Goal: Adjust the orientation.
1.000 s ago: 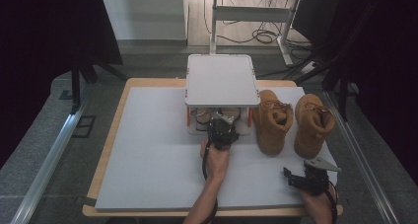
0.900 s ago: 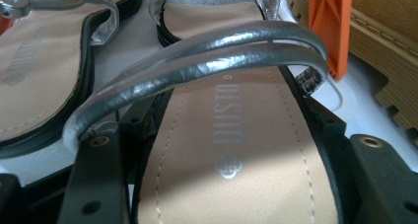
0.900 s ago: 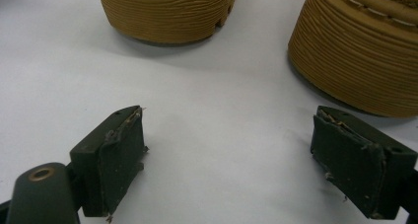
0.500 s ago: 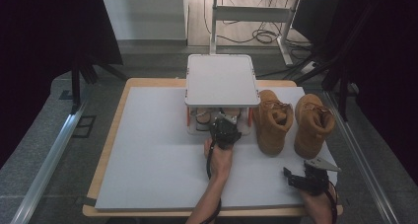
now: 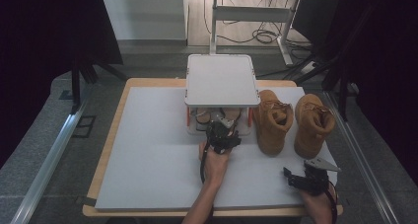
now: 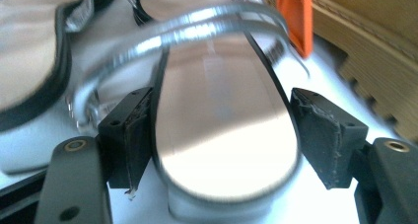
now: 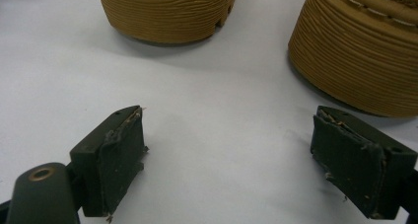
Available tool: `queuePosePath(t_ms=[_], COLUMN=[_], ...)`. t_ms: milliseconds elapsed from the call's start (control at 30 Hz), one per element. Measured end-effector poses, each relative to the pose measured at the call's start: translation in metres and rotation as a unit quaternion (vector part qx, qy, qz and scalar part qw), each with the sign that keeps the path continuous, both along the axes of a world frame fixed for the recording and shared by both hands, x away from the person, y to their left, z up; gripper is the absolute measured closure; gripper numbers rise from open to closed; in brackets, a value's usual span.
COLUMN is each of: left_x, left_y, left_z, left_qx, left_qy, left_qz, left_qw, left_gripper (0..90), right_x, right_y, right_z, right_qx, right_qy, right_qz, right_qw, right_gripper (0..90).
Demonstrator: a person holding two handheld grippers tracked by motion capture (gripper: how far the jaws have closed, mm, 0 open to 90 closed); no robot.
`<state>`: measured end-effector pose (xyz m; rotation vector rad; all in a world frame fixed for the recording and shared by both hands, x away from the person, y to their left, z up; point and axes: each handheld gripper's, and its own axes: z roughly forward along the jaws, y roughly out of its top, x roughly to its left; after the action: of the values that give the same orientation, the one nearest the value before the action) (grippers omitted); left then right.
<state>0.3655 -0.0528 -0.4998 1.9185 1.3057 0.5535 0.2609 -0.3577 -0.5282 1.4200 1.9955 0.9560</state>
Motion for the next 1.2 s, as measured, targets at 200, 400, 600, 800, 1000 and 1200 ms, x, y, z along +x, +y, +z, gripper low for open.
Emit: queuePosePath(t_ms=[200,400,600,800,1000,1200], left_x=[-0.016,-0.028,-0.041,-0.048,-0.048,-0.043], left_y=[0.013,0.025,0.036,0.038,0.036,0.031], left_z=[0.002,0.0,-0.001,-0.001,0.001,0.001], left_qx=[-0.007,-0.006,-0.007,0.003,0.006,0.025], left_qy=[0.002,0.008,-0.002,-0.002,-0.018,-0.021], left_qz=[-0.024,-0.038,-0.052,-0.089,-0.105,-0.103], left_qw=[0.9997,0.9992,0.9986,0.996,0.9943,0.9941], left_gripper=[25.5,27.8,43.8,69.6,88.9,89.9], right_x=[0.0,0.0,0.0,0.0,0.0,0.0], right_y=[0.0,0.0,0.0,0.0,0.0,0.0], right_z=[0.0,0.0,0.0,0.0,0.0,0.0], right_qx=[0.0,0.0,0.0,0.0,0.0,0.0], right_qy=[0.0,0.0,0.0,0.0,0.0,0.0], right_qz=[0.0,0.0,0.0,0.0,0.0,0.0], right_qw=[1.0,1.0,1.0,1.0,1.0,1.0], right_gripper=[12.8,12.8,12.8,12.9,12.9,12.8])
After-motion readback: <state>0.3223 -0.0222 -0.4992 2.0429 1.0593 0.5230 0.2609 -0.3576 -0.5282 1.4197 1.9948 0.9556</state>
